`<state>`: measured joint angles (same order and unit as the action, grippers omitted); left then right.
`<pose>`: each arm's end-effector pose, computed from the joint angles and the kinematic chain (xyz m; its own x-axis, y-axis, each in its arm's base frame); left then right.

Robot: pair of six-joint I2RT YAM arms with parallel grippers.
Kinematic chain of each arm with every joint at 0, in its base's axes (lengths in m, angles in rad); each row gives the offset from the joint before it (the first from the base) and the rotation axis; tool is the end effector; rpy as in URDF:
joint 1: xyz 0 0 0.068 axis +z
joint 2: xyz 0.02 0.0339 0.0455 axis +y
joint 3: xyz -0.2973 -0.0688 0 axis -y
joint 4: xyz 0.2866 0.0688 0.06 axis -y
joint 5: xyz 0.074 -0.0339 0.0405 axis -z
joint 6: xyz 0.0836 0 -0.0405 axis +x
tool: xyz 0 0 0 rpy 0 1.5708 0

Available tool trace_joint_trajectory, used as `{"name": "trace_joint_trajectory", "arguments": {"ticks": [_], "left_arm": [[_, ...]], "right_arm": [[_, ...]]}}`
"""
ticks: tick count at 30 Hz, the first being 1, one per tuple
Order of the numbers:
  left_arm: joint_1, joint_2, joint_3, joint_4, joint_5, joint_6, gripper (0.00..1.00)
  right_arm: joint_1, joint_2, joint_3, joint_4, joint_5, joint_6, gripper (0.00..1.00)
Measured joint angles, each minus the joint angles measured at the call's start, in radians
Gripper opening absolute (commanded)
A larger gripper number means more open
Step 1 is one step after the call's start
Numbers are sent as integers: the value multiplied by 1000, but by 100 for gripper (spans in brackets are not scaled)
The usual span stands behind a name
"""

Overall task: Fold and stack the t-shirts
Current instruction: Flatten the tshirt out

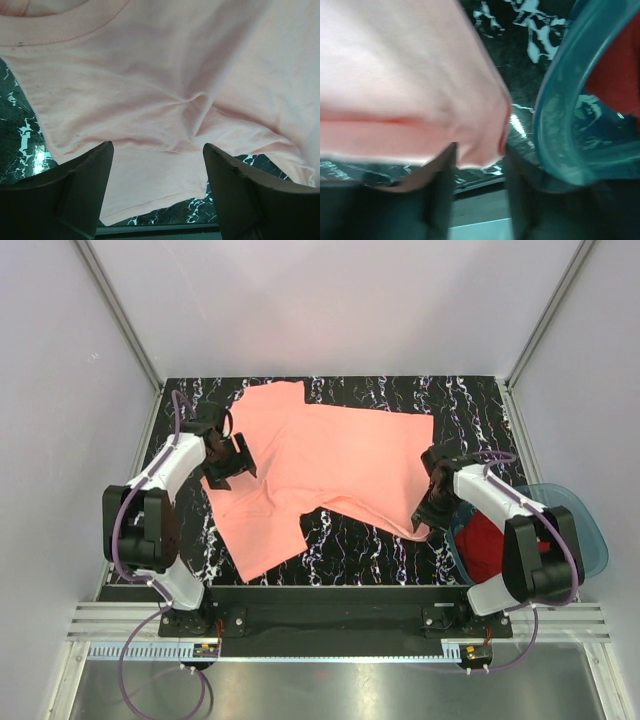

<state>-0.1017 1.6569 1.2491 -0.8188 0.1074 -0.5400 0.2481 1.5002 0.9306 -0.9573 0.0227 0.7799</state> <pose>0.3826 -0.0481 0.2032 -0.8736 -0.4247 -0.2375 -0.3640 0.8943 -0.2600 0.2716 0.0668 0.1486 -0.8605 0.5073 -0.0471 0.5072 0.8617 0.0147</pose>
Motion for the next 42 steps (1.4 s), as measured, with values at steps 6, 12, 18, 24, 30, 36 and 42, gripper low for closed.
{"name": "trace_joint_trajectory", "arguments": {"ticks": [6, 12, 18, 24, 30, 36, 42], "left_arm": [[13, 8, 23, -16, -25, 27, 78], [16, 137, 172, 2, -85, 73, 78], [26, 328, 303, 6, -143, 86, 79], [74, 460, 364, -21, -127, 34, 79], [169, 523, 457, -66, -84, 14, 79], [268, 643, 662, -140, -21, 31, 78], [287, 705, 790, -156, -22, 78, 83]], "right_arm": [[0, 44, 112, 9, 3, -49, 65], [-20, 282, 467, 43, 147, -140, 71], [-32, 567, 784, 103, 220, -180, 76], [-37, 774, 914, 142, 234, -252, 77], [-39, 896, 1095, 170, 254, -339, 78], [-39, 1070, 1395, 137, 259, -405, 77], [-35, 1164, 1596, 32, 259, -435, 84]]}}
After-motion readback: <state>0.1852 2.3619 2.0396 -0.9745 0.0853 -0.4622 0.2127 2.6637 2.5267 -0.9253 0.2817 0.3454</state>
